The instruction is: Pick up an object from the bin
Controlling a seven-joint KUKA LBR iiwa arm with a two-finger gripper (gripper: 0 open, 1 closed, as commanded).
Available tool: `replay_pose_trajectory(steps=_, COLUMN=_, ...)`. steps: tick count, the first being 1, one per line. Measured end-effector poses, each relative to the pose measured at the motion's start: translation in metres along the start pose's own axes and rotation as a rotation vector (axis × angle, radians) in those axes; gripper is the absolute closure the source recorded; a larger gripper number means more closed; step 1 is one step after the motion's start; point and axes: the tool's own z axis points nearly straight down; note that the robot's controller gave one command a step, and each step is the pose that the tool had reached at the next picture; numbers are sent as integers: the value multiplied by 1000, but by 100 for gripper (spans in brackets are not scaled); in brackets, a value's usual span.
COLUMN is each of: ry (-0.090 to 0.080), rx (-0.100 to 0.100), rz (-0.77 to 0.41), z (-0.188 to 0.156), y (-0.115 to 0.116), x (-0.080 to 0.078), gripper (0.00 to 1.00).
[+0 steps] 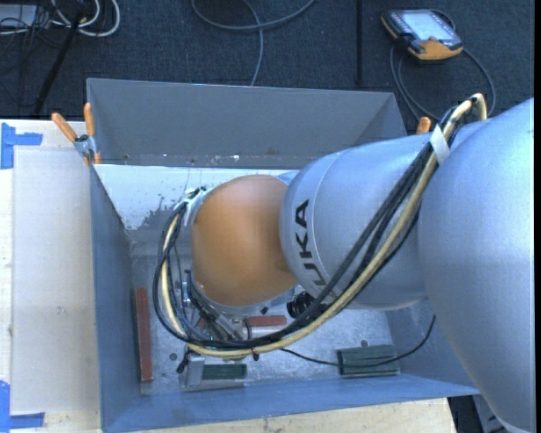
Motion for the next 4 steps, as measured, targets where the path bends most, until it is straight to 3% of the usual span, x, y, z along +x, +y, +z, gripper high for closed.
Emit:
replay_pose_trajectory(steps=1, ry=-7, rx=-2, rz=4, z=-4, y=-1, x=-2, gripper=0)
replay_pose_trajectory(steps=2, ry=-15, rx=-5, rz=-214, z=29, y=-34, x=-21, gripper=0)
replay_pose_trajectory(steps=3, ry=-6, rx=3, rz=-359, z=67, y=-72, x=-26, gripper=0)
replay_pose_trajectory(steps=4, ry=-15, rx=-1, rz=-643, z=78, y=-55, x=0, gripper=100)
